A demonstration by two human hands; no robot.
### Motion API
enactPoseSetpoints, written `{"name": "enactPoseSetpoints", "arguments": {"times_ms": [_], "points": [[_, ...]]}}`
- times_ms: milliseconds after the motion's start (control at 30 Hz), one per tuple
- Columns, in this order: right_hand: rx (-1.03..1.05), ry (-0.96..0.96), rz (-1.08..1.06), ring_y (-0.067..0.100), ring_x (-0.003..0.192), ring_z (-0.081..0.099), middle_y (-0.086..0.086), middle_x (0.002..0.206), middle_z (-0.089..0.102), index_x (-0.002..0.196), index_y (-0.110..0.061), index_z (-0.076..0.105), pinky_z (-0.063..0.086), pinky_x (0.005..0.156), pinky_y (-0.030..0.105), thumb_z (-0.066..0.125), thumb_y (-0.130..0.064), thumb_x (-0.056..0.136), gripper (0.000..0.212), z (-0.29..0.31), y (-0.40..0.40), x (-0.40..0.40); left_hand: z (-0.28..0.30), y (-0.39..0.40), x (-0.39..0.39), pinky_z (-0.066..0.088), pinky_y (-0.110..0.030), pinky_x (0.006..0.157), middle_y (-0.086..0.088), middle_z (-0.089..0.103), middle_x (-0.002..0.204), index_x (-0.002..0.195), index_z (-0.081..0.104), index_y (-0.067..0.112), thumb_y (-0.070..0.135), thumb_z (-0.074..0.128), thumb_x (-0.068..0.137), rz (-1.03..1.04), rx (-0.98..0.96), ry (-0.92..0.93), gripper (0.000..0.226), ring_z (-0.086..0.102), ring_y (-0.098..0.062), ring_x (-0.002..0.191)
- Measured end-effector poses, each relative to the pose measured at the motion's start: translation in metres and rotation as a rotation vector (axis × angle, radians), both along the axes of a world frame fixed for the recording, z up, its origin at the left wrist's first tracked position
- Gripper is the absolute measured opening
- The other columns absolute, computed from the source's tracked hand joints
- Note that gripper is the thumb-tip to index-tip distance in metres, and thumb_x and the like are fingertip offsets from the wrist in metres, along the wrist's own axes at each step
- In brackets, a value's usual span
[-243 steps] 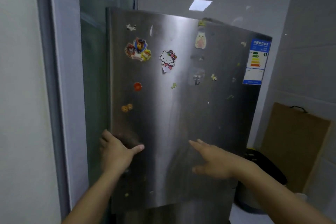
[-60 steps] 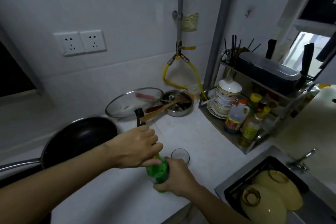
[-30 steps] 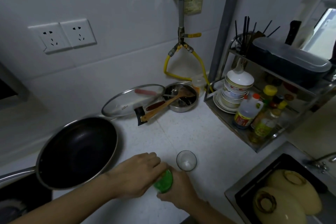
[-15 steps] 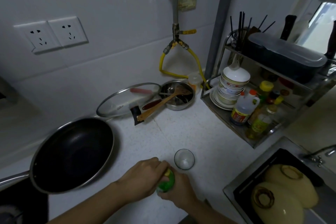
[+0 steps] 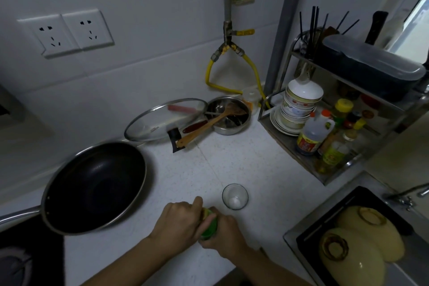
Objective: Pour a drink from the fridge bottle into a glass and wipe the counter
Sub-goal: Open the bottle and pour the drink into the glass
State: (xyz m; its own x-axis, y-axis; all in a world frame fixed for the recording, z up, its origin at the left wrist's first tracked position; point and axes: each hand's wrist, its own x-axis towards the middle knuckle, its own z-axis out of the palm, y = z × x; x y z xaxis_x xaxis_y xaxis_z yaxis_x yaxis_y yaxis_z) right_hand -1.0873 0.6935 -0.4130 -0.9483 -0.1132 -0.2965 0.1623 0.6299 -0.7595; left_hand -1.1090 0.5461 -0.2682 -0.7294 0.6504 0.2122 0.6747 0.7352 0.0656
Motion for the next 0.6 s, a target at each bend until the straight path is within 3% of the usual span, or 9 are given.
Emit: {"name": "enactPoseSetpoints", "arguments": {"times_ms": [67,167,233,333,433,500,533,600], "points": [[0.022,-0.008,0.008,-0.002,0.087,0.059,-0.010,0.105,0.072,0.115,-0.028,0.056,0.035,0.067,-0.004,0.085,-0.042,0.064,0.060,0.000,0.000,-0.001,0.003,0.005,0.002,0.030,-0.016,0.032,0.005,0.047,0.035,0.054,0.055,0.019,0.056,0.039,0.092,0.036,-0.067,0.020,0.055,0.041,-0.007,0.026],[0.045,-0.016,0.021,0.002,0.091,0.063,-0.008,0.107,0.073,0.114,-0.027,0.058,0.035,0.067,-0.002,0.086,-0.040,0.063,0.060,-0.004,0.001,-0.003,0.005,0.013,0.003,0.026,-0.015,0.033,0.005,0.043,0.030,0.042,0.047,0.020,0.054,0.079,0.069,0.096,-0.155,0.012,0.054,0.036,-0.007,0.023],[0.060,-0.011,0.024,0.008,0.095,0.067,-0.007,0.107,0.073,0.115,-0.026,0.060,0.037,0.066,0.000,0.087,-0.039,0.063,0.059,-0.005,0.001,-0.003,0.008,0.018,0.003,0.028,-0.018,0.039,0.005,0.038,0.032,0.043,0.039,0.021,0.060,0.076,0.071,0.139,-0.183,-0.019,0.060,0.032,-0.007,0.029],[0.068,0.003,0.045,0.009,0.091,0.069,-0.007,0.104,0.074,0.111,-0.026,0.061,0.047,0.069,0.007,0.088,-0.036,0.063,0.056,-0.002,0.004,-0.002,0.008,0.023,0.000,0.037,-0.026,0.058,0.002,0.056,0.065,0.074,0.056,0.018,0.066,0.040,0.092,0.242,-0.204,-0.123,0.054,0.053,-0.013,0.061],[0.105,0.096,0.085,0.007,0.074,0.068,-0.003,0.089,0.072,0.100,-0.020,0.065,0.058,0.064,0.023,0.087,-0.031,0.064,0.044,-0.002,0.010,0.002,0.015,0.014,0.000,0.047,-0.027,0.078,0.004,0.061,0.114,0.124,0.050,0.024,0.075,0.046,0.081,0.156,-0.099,-0.264,0.066,0.057,-0.014,0.100],[0.081,0.072,0.065,0.004,0.079,0.067,-0.009,0.094,0.073,0.107,-0.024,0.065,0.055,0.068,0.018,0.086,-0.036,0.063,0.050,-0.004,0.008,0.003,0.020,0.002,0.003,0.044,-0.023,0.094,0.015,0.048,0.134,0.136,0.042,0.033,0.052,0.065,0.080,0.030,0.085,-0.433,0.064,0.044,-0.005,0.122],[0.039,0.035,0.027,0.000,0.086,0.066,-0.013,0.100,0.072,0.113,-0.027,0.064,0.050,0.072,0.010,0.087,-0.037,0.062,0.057,-0.004,0.005,0.002,0.022,-0.004,0.004,0.043,-0.021,0.097,0.018,0.046,0.136,0.134,0.047,0.035,0.032,0.069,0.079,-0.038,0.141,-0.480,0.060,0.040,0.000,0.125],[-0.037,-0.011,-0.034,-0.001,0.092,0.064,-0.014,0.105,0.073,0.118,-0.028,0.063,0.044,0.074,0.003,0.090,-0.037,0.060,0.064,-0.001,0.003,0.001,0.023,-0.010,0.004,0.044,-0.018,0.091,0.015,0.059,0.126,0.120,0.063,0.030,0.002,0.062,0.073,-0.134,0.185,-0.483,0.055,0.047,0.000,0.116]]}}
